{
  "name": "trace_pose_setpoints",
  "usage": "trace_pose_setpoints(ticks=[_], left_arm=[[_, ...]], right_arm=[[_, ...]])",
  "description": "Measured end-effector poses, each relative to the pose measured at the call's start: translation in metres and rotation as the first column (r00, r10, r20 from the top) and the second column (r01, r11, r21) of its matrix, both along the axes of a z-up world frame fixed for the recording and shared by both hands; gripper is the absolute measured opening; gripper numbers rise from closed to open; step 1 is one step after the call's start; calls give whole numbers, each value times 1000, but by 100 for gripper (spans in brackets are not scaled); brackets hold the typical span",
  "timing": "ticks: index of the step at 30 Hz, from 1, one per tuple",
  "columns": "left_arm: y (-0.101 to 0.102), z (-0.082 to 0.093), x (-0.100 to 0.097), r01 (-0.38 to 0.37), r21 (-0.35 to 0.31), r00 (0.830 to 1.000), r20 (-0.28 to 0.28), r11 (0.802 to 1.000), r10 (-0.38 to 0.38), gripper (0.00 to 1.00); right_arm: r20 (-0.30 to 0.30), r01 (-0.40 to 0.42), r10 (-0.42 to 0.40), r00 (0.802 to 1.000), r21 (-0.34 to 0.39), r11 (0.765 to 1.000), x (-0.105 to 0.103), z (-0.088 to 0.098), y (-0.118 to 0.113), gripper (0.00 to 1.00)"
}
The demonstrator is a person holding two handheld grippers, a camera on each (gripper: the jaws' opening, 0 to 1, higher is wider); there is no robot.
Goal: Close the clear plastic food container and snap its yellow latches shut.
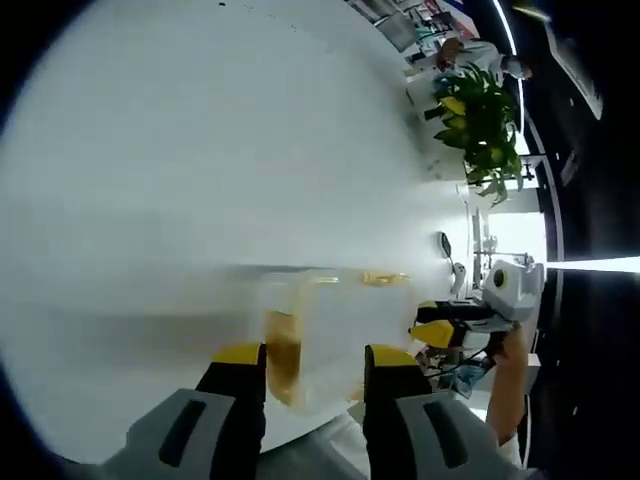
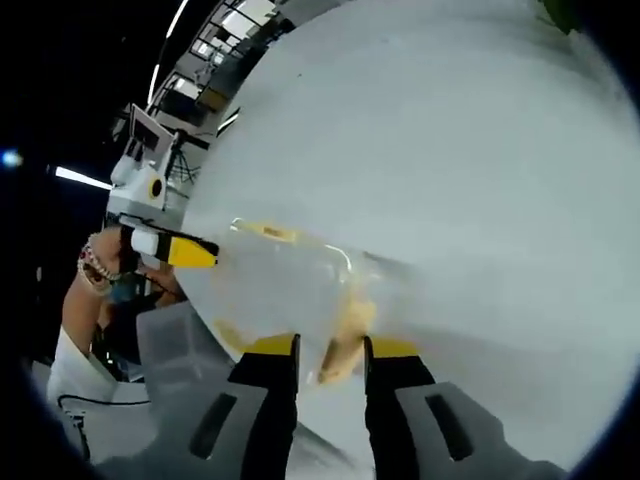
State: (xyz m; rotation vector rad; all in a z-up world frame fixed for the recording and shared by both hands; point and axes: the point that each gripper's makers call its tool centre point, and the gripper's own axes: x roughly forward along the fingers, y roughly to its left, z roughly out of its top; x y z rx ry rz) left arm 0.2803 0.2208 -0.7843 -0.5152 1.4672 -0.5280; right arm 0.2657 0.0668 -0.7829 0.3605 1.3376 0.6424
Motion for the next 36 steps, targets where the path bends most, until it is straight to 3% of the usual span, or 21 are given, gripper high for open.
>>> trace_pose_setpoints(ticks=[2,3,14,21,23,26,36], left_arm=[[10,-7,2,69,58,996,51,996,-72,20],[3,-4,1,25,37,999,20,999,-26,20],[-1,-6,0,71,53,997,12,996,-72,16],[-2,-7,-4,59,32,998,-7,998,-58,13],[-5,-10,-3,14,-3,999,-35,1000,-14,13],[-9,-12,-3,61,0,998,-18,998,-61,13],[-6,-9,-8,65,-6,997,-27,998,-66,14]], right_arm=[[2,-1,1,1000,1,1000,0,0,1,21],[3,-1,1,1000,-3,1000,0,0,1,21],[25,-4,5,1000,-9,1000,-2,-1,2,19],[23,14,-14,1000,-14,1000,-4,-1,3,18],[20,24,-24,1000,-11,1000,-3,0,3,17],[19,16,-16,1000,-19,1000,-3,1,2,17],[-1,2,-2,1000,-7,1000,-10,9,10,16]])
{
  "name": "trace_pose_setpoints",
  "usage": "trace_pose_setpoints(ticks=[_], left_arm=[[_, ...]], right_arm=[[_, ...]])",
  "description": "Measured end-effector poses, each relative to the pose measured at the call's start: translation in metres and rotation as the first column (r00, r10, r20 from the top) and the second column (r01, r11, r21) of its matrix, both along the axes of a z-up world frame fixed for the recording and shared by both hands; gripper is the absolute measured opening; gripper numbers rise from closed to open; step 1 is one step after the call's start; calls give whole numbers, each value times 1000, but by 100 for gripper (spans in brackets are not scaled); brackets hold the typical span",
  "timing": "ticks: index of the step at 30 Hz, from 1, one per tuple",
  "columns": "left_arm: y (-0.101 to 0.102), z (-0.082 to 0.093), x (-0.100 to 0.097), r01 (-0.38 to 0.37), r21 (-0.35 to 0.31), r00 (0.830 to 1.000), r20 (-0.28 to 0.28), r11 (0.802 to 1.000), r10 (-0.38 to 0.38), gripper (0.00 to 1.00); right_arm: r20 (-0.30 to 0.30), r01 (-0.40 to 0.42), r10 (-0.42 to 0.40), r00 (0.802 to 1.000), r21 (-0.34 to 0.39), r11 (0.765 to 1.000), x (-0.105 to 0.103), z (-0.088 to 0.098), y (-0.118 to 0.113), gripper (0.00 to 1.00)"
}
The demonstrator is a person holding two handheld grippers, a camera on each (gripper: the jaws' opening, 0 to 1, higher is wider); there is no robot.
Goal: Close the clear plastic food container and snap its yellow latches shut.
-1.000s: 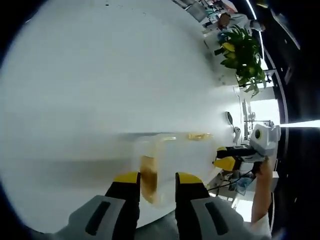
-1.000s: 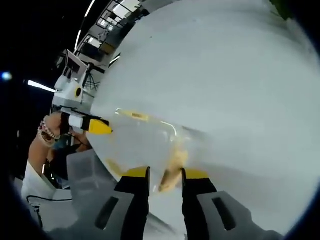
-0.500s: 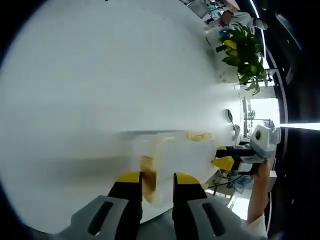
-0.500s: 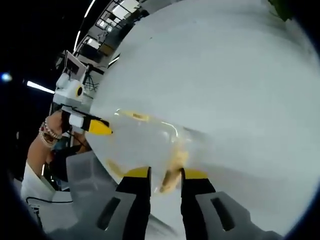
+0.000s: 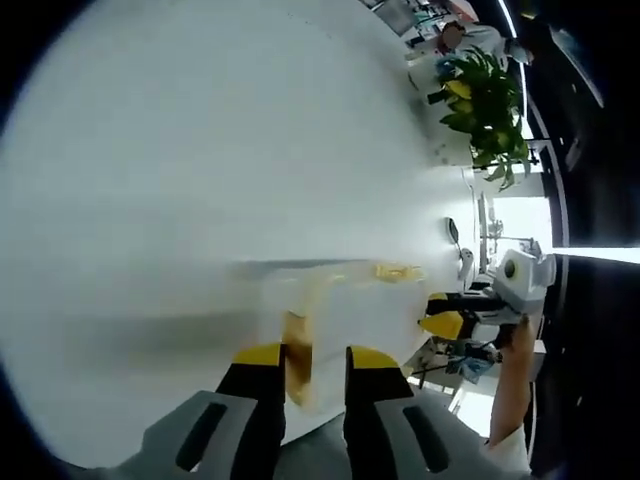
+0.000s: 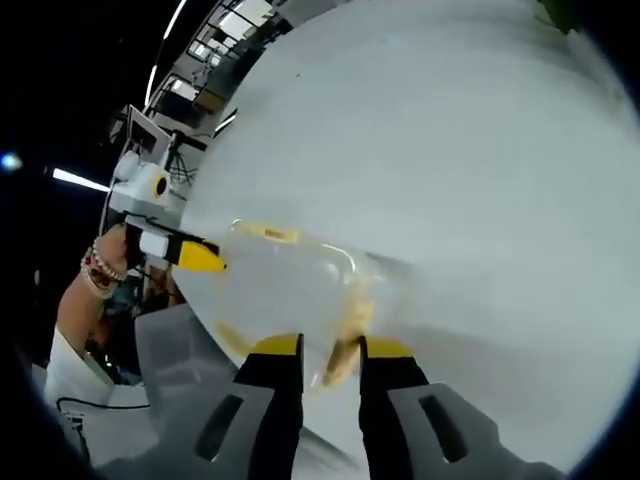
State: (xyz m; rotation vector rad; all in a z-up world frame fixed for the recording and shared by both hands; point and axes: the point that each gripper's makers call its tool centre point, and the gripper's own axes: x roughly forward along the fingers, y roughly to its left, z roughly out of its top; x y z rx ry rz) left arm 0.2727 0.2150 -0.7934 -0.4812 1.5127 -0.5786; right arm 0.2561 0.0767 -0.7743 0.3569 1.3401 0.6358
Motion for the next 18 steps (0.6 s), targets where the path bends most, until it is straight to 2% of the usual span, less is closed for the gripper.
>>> trace_pose_setpoints(ticks=[3,4,5,6,8,9,10,12,14,15,16,17,18], left_arm=[[2,2,1,26,3,999,38,1000,-26,15],[4,2,3,65,7,993,96,998,-65,16],[4,3,3,100,9,987,129,995,-100,18],[6,3,1,158,19,972,173,987,-159,18],[9,5,1,166,31,969,179,986,-169,19],[9,6,2,148,32,973,173,988,-152,19],[12,7,7,109,42,974,194,993,-115,18],[16,13,16,111,51,956,267,993,-121,15],[21,27,26,100,50,935,338,994,-111,14],[24,36,34,85,52,915,392,995,-98,14],[26,43,40,61,46,900,429,997,-75,14],[25,52,47,40,21,876,480,999,-45,15],[22,58,48,26,-9,866,500,1000,-18,14]], right_arm=[[-4,-22,22,1000,-9,1000,0,1,0,17],[-8,-21,21,1000,-13,1000,1,1,0,18],[-2,-27,27,1000,-21,999,1,1,-1,19],[34,-68,69,997,-33,997,2,0,-2,19],[61,-113,115,991,-39,993,1,0,0,21],[89,-137,141,986,-49,989,3,0,-1,21],[121,-169,175,977,-58,984,5,0,-1,22],[171,-255,265,949,-81,964,5,3,-6,19],[197,-186,201,959,-92,978,17,9,-15,9],[242,-124,138,960,-75,989,30,19,-19,5],[292,-99,103,951,-30,995,38,29,-15,2],[331,-77,57,942,49,996,45,44,-8,2],[344,-76,33,939,112,991,46,53,0,2]])
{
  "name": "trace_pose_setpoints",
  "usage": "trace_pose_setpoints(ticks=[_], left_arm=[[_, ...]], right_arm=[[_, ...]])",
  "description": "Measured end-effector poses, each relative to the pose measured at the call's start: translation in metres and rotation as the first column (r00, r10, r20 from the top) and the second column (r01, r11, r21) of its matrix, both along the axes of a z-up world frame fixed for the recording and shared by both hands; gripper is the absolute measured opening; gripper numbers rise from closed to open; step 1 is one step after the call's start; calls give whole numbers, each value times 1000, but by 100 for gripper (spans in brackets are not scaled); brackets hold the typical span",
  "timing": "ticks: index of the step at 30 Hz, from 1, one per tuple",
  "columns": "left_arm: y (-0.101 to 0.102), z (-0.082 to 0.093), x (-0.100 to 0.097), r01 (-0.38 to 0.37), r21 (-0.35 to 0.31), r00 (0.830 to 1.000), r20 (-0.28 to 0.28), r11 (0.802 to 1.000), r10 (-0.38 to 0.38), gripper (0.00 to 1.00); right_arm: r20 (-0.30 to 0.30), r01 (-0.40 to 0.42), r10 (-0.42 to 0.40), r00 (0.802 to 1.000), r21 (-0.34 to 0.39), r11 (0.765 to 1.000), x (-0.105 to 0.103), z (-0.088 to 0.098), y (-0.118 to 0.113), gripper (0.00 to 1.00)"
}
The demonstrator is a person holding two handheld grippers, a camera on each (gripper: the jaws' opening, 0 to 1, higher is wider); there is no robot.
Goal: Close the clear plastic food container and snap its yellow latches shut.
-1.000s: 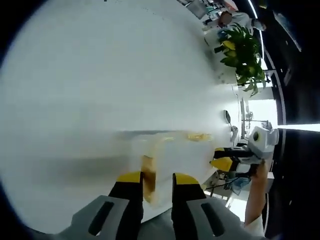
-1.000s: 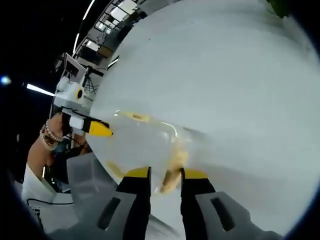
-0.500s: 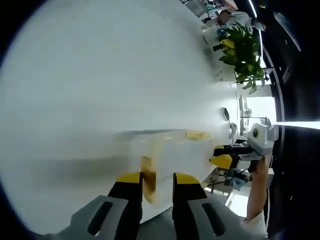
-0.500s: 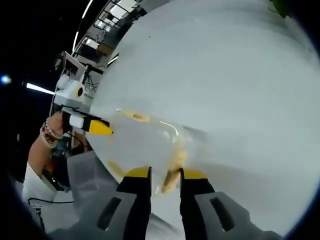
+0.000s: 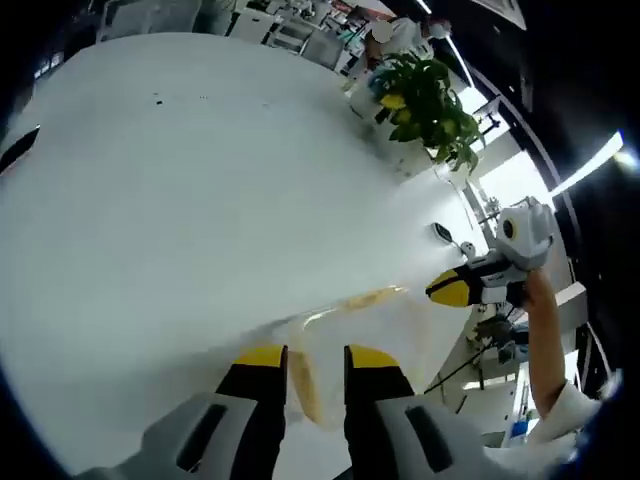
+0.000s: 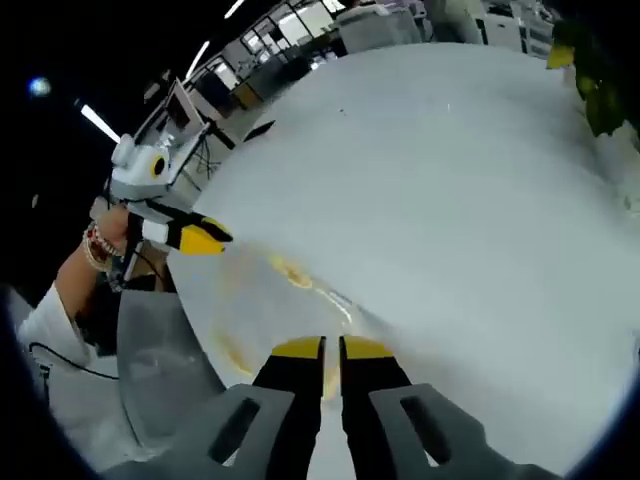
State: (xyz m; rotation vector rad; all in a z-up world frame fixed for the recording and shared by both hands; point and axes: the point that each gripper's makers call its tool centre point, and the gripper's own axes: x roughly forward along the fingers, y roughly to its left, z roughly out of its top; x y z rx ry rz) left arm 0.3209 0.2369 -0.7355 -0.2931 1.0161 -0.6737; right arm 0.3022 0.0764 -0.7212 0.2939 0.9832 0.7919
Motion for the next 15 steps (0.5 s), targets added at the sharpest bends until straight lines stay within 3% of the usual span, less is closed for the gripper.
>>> trace_pose_setpoints(ticks=[1,3,4,7,10,15], left_arm=[[-10,6,-4,-23,-73,1000,-15,997,22,14],[-30,7,-17,-20,-175,999,-48,984,12,12],[-36,6,-22,-21,-195,999,-51,980,11,11],[-49,-7,-33,11,-176,1000,-27,984,-16,7],[-65,-21,-42,58,-139,998,16,989,-56,3],[-80,-24,-48,108,-116,993,59,987,-102,3]], right_arm=[[5,-36,36,999,92,995,-4,11,13,2],[-3,-49,50,999,191,980,-8,17,31,0],[4,-45,45,999,211,976,-6,16,37,0],[4,-71,72,997,176,982,-10,-2,48,0],[-20,-105,107,994,83,991,-14,-24,52,0],[-9,-106,107,994,90,990,-8,-30,62,0]])
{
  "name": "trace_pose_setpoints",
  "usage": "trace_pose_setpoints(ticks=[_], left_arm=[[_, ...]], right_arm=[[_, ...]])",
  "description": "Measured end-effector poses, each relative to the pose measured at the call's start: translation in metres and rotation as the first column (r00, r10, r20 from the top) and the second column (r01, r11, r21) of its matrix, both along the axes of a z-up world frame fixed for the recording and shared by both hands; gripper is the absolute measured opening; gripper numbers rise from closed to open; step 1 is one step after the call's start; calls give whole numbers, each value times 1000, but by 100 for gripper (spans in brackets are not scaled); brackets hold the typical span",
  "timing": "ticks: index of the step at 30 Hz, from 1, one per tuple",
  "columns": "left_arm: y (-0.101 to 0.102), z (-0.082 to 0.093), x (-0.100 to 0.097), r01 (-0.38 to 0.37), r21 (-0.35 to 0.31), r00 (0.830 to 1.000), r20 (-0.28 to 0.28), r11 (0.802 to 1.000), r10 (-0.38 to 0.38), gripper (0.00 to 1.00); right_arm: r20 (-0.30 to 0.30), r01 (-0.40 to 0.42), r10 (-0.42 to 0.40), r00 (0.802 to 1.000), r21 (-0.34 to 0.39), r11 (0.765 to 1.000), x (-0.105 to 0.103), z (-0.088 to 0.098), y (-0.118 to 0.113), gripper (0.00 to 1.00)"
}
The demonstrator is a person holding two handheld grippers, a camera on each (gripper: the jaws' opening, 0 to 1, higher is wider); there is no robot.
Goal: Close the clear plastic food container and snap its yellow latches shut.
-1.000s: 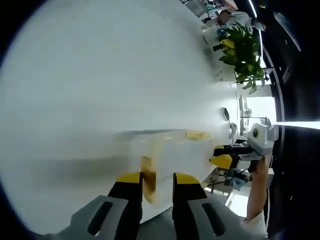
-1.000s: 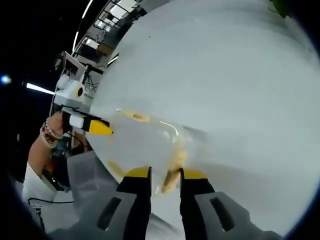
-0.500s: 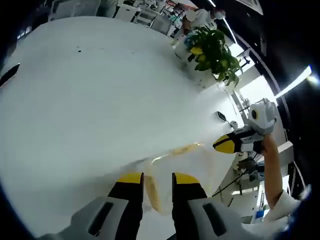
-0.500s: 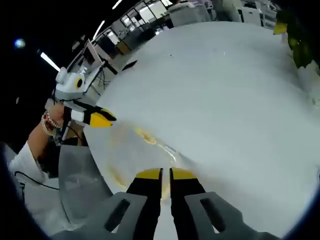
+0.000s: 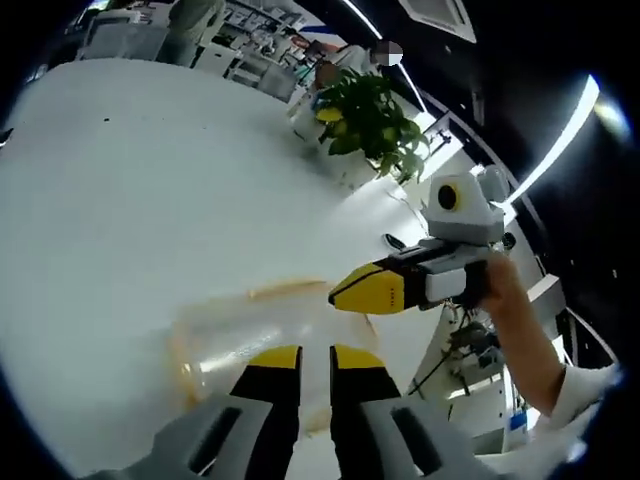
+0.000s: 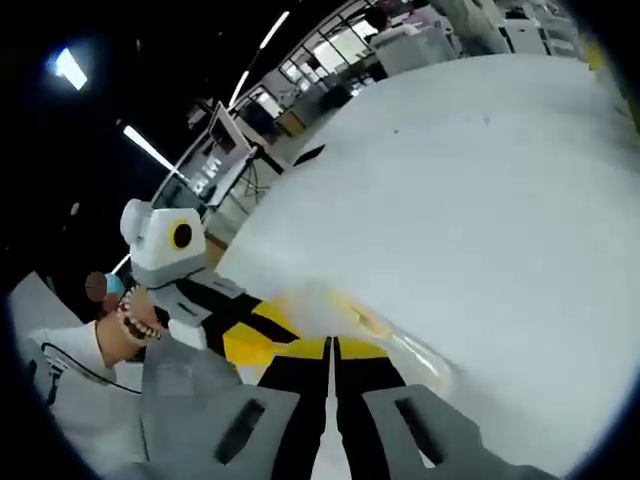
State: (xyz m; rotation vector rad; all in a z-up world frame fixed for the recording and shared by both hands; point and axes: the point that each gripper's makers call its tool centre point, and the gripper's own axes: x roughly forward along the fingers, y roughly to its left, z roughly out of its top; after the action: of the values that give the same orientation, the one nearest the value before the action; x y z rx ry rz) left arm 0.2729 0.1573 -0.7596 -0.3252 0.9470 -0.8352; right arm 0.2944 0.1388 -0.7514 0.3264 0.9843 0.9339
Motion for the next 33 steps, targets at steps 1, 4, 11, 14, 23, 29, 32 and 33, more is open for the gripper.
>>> trace_pose_setpoints(ticks=[1,4,11,14,23,29,32,33], left_arm=[[-2,-3,-3,28,21,1000,9,999,-28,3],[-5,-3,-11,76,42,996,48,996,-78,1],[-4,-2,-31,139,85,987,70,987,-145,4],[-5,-2,-49,205,100,976,49,974,-210,4],[4,0,-60,242,210,950,148,947,-276,8],[8,2,-69,319,325,893,211,890,-397,10],[4,3,-67,369,391,808,313,843,-499,21],[5,3,-65,357,401,807,323,844,-495,24]], right_arm=[[-9,9,-9,1000,12,1000,4,-1,1,0],[-15,53,-53,998,15,998,16,-3,-1,0],[21,133,-134,991,65,989,42,5,-2,0],[20,124,-126,992,56,991,41,2,1,0],[44,74,-73,996,-32,997,35,-19,-3,0],[90,61,-62,994,20,998,40,-1,-1,0],[126,15,-18,992,24,1000,39,6,2,3],[141,-10,8,990,17,1000,36,7,5,8]])
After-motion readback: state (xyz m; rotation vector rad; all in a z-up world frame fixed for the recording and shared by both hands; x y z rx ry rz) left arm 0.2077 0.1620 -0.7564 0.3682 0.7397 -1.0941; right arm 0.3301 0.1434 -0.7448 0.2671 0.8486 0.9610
